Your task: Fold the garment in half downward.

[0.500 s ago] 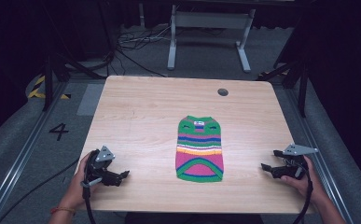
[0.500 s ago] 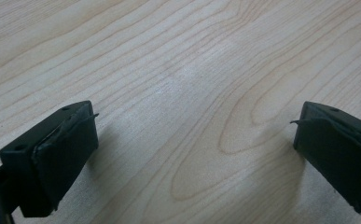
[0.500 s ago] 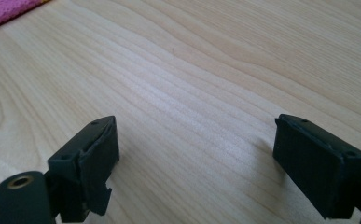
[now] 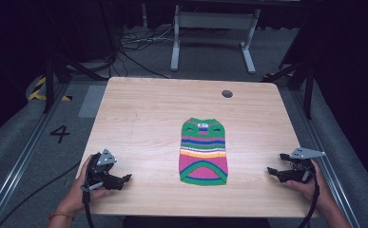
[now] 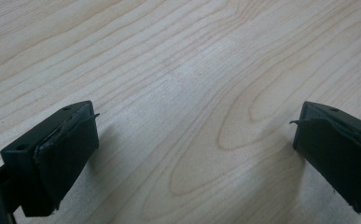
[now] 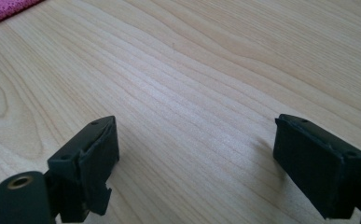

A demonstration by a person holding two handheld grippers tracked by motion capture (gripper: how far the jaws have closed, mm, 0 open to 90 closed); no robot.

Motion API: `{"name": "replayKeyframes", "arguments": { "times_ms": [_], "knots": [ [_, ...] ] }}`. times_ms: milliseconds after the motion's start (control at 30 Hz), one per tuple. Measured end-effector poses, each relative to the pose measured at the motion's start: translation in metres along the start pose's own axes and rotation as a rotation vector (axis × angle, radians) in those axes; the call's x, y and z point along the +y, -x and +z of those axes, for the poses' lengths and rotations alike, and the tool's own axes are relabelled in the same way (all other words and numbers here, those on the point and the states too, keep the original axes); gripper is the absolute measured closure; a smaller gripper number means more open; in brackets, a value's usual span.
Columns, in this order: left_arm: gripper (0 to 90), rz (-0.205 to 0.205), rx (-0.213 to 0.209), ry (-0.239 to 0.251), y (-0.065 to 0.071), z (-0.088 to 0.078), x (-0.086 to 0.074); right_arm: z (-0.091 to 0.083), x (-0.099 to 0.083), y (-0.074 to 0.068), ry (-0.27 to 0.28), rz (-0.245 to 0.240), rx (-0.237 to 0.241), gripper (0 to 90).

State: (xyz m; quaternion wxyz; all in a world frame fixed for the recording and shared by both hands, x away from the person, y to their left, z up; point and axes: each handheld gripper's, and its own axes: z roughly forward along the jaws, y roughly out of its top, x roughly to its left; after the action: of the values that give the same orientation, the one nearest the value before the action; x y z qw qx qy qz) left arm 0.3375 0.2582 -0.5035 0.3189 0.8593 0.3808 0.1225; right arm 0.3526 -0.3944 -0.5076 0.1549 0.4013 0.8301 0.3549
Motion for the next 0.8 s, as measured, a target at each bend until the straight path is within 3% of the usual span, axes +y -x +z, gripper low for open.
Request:
{"name": "replayKeyframes", "arguments": {
  "times_ms": [233, 333, 533, 633, 733, 800],
  "knots": [
    [0.4, 0.022, -0.011, -0.001, -0.003, 0.001, 0.001, 0.0, 0.0, 0.0, 0.001, 0.0, 0.006, 15.6],
    [2.4, 0.01, -0.006, 0.006, -0.004, 0.001, 0.002, -0.003, 0.002, 0.002, 0.017, -0.016, -0.014, 29.2],
    [17.9, -0.01, -0.002, 0.024, -0.01, 0.0, 0.005, -0.011, 0.014, 0.006, 0.045, -0.005, -0.028, 27.4],
    [17.6, 0.002, 0.002, 0.006, -0.009, 0.001, 0.009, -0.014, 0.024, 0.005, 0.063, -0.018, -0.062, 29.5],
    [20.1, 0.024, -0.005, -0.003, -0.009, 0.001, 0.012, -0.015, 0.031, 0.004, 0.067, -0.014, -0.05, 26.8],
    [20.2, 0.015, -0.02, -0.007, -0.011, 0.001, 0.015, -0.013, 0.037, 0.002, 0.055, -0.035, -0.059, 26.2]
  ]
}}
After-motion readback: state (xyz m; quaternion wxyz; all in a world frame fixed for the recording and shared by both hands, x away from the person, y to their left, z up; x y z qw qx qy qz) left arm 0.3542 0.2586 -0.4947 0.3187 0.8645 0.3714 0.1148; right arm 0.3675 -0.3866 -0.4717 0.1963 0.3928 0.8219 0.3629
